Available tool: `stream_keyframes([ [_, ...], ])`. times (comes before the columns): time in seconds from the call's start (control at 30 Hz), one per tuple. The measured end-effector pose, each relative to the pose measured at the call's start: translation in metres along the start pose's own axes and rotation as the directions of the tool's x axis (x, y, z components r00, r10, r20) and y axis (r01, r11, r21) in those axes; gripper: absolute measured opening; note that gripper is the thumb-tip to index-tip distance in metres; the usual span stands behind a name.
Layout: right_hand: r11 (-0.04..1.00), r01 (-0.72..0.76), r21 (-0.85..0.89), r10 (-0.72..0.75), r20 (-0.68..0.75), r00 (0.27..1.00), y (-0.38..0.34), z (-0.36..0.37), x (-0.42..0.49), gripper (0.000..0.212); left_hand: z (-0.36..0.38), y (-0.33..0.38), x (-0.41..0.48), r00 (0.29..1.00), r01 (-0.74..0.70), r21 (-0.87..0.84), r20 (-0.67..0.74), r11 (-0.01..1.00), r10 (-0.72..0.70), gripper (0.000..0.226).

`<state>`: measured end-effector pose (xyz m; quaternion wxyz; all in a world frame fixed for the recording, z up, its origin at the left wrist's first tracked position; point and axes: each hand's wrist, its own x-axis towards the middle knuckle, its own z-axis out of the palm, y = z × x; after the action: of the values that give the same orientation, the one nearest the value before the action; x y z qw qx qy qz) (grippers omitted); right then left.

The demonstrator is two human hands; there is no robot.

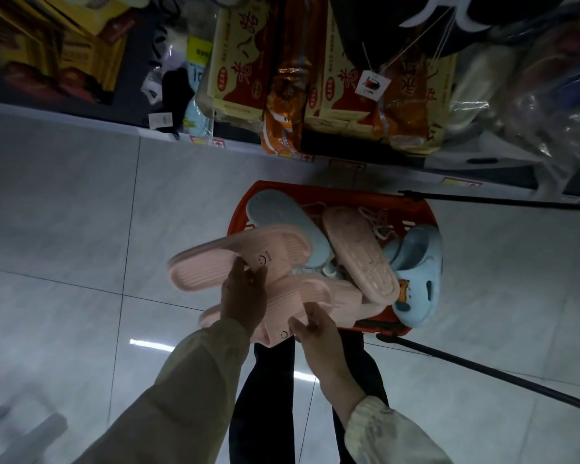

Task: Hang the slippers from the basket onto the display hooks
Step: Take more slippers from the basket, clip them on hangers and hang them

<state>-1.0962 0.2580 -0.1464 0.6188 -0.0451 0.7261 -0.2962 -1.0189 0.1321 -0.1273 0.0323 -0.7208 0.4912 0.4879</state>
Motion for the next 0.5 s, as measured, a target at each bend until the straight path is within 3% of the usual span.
stream_keyframes([
  [0.13, 0.999, -0.040, 0.021, 0.040, -0.007, 0.999, 0.012, 0.005, -0.003, 0.035, 0.005, -0.008, -0.003, 0.988, 0.143, -0.035, -0.044, 0.989, -0.145, 0.029],
  [0.27, 0.993, -0.097, 0.067, 0.099, -0.034, 0.994, 0.016, 0.003, -0.001, 0.037, 0.011, -0.013, -0.001, 0.967, 0.247, -0.109, -0.044, 0.963, -0.252, 0.035],
  [0.33, 0.987, -0.130, 0.099, 0.134, -0.034, 0.990, 0.017, 0.002, 0.000, 0.032, 0.012, -0.013, -0.001, 0.971, 0.230, -0.182, -0.018, 0.956, -0.237, 0.029],
  [0.4, 0.983, -0.135, 0.123, 0.136, -0.004, 0.991, 0.016, 0.003, 0.000, 0.011, 0.011, -0.012, -0.001, 0.983, 0.184, -0.220, 0.016, 0.958, -0.185, 0.021],
  [0.5, 0.978, -0.120, 0.169, 0.110, 0.065, 0.992, 0.012, 0.005, 0.002, 0.012, 0.012, -0.008, 0.002, 0.995, 0.099, -0.173, 0.034, 0.980, -0.095, 0.019],
])
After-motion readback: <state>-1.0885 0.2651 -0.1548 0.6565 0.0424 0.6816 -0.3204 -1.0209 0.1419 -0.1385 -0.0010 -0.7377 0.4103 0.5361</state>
